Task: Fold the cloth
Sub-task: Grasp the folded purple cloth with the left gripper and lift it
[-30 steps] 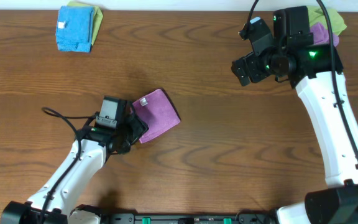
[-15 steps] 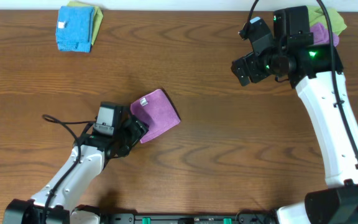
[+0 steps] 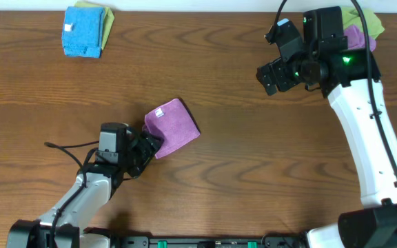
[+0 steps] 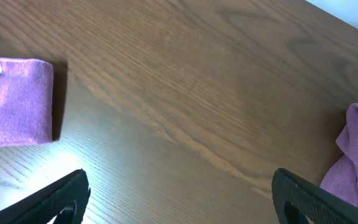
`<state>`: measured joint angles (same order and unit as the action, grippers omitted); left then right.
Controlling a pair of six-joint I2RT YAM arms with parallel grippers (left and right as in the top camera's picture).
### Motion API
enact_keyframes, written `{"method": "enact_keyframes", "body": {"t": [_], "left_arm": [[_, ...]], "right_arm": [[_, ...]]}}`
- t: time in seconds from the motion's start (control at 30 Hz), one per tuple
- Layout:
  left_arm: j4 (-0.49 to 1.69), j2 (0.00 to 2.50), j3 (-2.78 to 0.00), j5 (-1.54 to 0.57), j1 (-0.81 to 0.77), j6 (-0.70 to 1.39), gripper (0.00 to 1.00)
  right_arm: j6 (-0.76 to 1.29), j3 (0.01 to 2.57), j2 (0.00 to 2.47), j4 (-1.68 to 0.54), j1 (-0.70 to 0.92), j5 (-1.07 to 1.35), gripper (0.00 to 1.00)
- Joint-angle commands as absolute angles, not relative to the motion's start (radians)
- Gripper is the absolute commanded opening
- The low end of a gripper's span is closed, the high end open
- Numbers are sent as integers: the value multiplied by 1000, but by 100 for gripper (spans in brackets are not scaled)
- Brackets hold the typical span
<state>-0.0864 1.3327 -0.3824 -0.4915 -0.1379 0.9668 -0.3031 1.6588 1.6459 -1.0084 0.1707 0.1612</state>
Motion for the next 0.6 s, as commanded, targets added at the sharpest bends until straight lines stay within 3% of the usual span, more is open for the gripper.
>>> {"method": "enact_keyframes", "body": {"t": [0.0,0.57], "left_arm": [[-102,1335,-345,-498,-131,973,78],[-360,1591,-343,-541,-131,1039,74]], "right_arm": [[-301,1653,1637,-1008,188,173,94],[-309,1653,1637,-1013,202,172,94]]}}
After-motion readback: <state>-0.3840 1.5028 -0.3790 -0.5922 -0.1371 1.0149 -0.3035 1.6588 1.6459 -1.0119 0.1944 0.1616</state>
